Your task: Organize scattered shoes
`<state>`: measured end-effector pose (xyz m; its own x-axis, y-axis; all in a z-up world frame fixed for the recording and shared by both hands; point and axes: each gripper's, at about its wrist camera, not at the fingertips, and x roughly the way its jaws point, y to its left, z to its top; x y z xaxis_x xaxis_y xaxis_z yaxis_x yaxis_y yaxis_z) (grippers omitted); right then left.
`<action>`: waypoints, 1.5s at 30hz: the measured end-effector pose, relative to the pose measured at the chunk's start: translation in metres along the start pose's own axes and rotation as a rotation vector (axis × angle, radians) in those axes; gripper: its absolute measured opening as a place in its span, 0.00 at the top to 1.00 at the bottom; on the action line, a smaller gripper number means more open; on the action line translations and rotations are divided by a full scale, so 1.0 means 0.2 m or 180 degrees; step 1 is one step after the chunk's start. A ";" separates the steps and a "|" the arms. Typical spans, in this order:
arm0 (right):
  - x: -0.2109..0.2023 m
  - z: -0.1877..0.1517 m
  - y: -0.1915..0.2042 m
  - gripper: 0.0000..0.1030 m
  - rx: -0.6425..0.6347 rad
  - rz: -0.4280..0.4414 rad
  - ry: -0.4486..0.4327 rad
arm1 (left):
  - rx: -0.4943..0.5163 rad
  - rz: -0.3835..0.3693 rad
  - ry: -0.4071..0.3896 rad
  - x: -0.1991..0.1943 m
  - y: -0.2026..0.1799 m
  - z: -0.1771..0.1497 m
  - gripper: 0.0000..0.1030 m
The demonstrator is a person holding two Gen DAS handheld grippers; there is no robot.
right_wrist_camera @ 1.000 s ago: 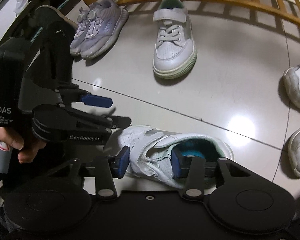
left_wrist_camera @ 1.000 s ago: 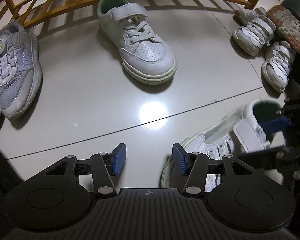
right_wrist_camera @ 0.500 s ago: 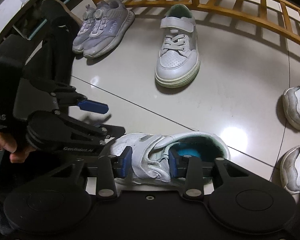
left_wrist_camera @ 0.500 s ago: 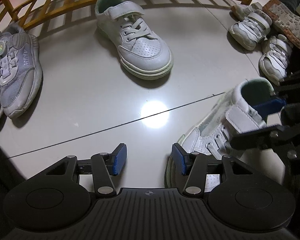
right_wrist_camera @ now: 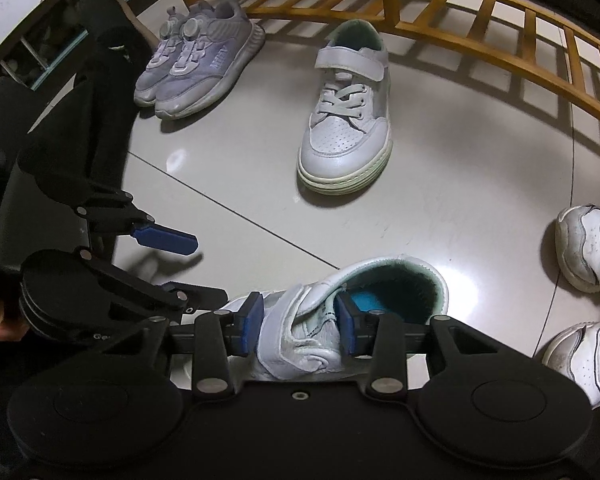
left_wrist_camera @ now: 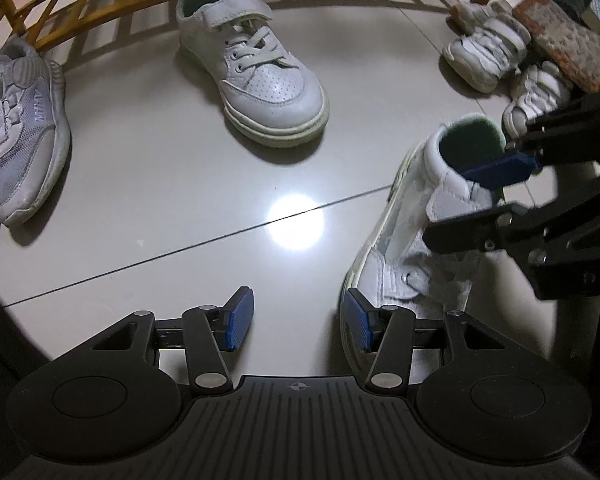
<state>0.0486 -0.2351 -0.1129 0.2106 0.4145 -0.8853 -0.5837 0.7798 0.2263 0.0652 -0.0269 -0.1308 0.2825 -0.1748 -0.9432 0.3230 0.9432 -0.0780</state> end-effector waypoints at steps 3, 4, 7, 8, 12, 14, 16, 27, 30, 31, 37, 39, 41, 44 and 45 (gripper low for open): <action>0.00 0.00 0.01 0.59 -0.0038 -0.0037 0.0009 | -0.0003 0.0007 -0.0021 0.00 0.00 0.02 0.48; 0.00 0.00 0.02 0.59 -0.0045 -0.0043 0.0010 | 0.0004 0.0017 -0.0005 0.01 -0.01 0.02 0.48; 0.00 0.01 0.03 0.60 -0.0069 -0.0074 0.0017 | 0.0036 0.0004 0.0021 0.03 -0.02 0.02 0.48; 0.00 0.01 0.03 0.60 -0.0081 -0.0081 0.0016 | 0.0054 0.0018 0.0013 0.03 -0.03 0.02 0.48; 0.01 0.02 0.04 0.60 -0.0118 -0.0073 0.0011 | 0.0073 0.0023 0.0014 0.03 -0.03 0.01 0.48; 0.01 0.03 0.03 0.60 -0.0137 -0.0056 0.0002 | 0.0065 0.0014 0.0021 0.03 -0.02 0.00 0.48; 0.01 0.03 0.04 0.60 -0.0167 -0.0042 -0.0008 | 0.0082 0.0020 0.0019 0.03 -0.03 -0.01 0.48; 0.04 0.08 0.03 0.60 -0.0207 -0.0066 -0.0017 | 0.0092 0.0012 0.0028 0.02 -0.04 -0.03 0.49; 0.04 0.08 0.04 0.60 -0.0239 -0.0092 -0.0030 | -0.0010 0.0035 0.0033 0.02 -0.09 -0.04 0.49; 0.04 0.08 0.04 0.60 -0.0243 -0.0099 -0.0036 | -0.0015 0.0033 0.0035 0.02 -0.09 -0.04 0.49; -0.01 0.08 0.01 0.60 -0.0042 -0.0101 -0.0181 | -0.0126 0.0039 0.0050 0.00 -0.13 -0.03 0.48; -0.05 0.07 0.01 0.60 -0.0010 -0.0099 -0.0245 | -0.0146 0.0055 0.0034 -0.01 -0.13 -0.03 0.48; -0.08 0.06 0.01 0.59 0.0022 -0.0129 -0.0287 | -0.0173 0.0049 0.0032 -0.01 -0.14 -0.03 0.47; -0.11 0.04 -0.01 0.55 0.0166 -0.0193 -0.0333 | -0.0137 0.0028 0.0054 0.00 -0.18 -0.03 0.47; -0.12 0.03 -0.02 0.53 0.0239 -0.0202 -0.0332 | -0.0114 0.0023 0.0063 0.00 -0.20 -0.04 0.47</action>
<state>0.0510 -0.2452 -0.0898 0.3278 0.4068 -0.8527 -0.5072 0.8373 0.2044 0.0458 -0.0637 -0.1308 0.2667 -0.1625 -0.9500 0.2883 0.9540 -0.0823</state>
